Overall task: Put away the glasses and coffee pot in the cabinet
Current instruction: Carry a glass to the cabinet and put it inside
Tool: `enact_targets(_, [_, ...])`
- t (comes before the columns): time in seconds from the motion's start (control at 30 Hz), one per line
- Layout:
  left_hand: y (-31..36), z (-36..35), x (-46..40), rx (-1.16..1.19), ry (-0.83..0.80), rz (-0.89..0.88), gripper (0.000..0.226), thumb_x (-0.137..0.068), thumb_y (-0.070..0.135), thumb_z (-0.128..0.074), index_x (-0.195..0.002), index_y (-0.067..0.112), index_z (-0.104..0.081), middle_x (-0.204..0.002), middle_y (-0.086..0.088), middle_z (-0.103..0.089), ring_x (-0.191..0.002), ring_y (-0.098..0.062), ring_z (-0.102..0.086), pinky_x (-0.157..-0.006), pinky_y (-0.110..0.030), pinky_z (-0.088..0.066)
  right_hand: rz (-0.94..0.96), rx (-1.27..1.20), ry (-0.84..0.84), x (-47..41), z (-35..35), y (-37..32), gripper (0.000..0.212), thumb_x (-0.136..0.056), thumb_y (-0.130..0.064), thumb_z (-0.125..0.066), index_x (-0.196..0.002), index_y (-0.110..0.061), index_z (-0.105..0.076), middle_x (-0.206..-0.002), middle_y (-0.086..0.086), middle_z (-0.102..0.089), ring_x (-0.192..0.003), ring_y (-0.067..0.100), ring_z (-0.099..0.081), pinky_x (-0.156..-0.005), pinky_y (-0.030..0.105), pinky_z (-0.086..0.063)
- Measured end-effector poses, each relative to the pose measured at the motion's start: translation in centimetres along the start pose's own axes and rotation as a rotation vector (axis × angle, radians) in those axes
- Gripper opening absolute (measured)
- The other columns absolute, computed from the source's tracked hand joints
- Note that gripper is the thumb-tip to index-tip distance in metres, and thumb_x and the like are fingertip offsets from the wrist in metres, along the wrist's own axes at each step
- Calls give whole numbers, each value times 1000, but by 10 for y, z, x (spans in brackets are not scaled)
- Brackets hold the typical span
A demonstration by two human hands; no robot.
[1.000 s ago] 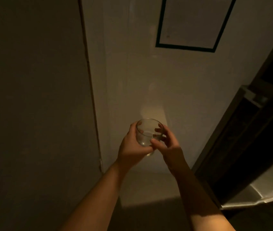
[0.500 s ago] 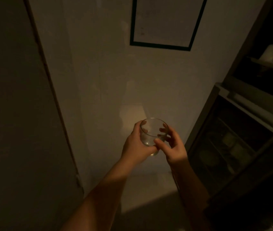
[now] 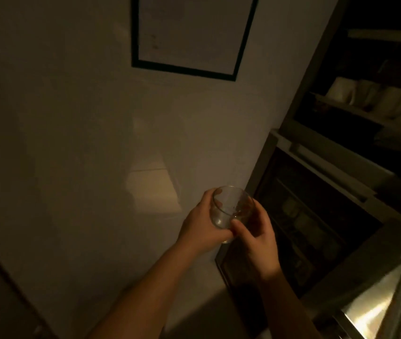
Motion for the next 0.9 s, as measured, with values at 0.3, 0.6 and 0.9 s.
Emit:
enact_targets(0.3, [9, -67, -71, 94, -348, -101, 86, -62, 24, -85, -124, 55, -33, -112, 23, -55, -107, -5, -56, -82, -23, -51, 23, 185, 334, -25, 56, 3, 70, -71, -20, -75, -135, -15, -46, -126, -6, -58, -112, -1, -57, -90, 17, -50])
enact_targets(0.6, [24, -141, -111, 188, -727, -173, 88, -64, 22, -85, -119, 67, -33, -122, 19, -55, -115, -6, -54, -93, -34, -51, 0, 367, 648, -26, 99, 6, 60, -80, -25, -73, -134, -21, -46, -124, -8, -59, -111, 3, -59, -89, 23, -52])
enact_targets(0.9, [40, -173, -133, 204, -975, -247, 97, -60, 29, -86, -139, 44, -31, -131, 15, -51, -120, -8, -50, -95, -36, -50, -40, 353, 911, -29, 101, 4, 54, -83, -5, -68, -118, -41, -46, -104, -38, -58, -99, -15, -57, -73, 9, -50])
Point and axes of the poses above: each hand's wrist, its own x-axis away from the middle knuckle, its own z-axis out of the back of the hand, y = z × x, the point moved 3 cm from there along -x, towards the middle knuckle
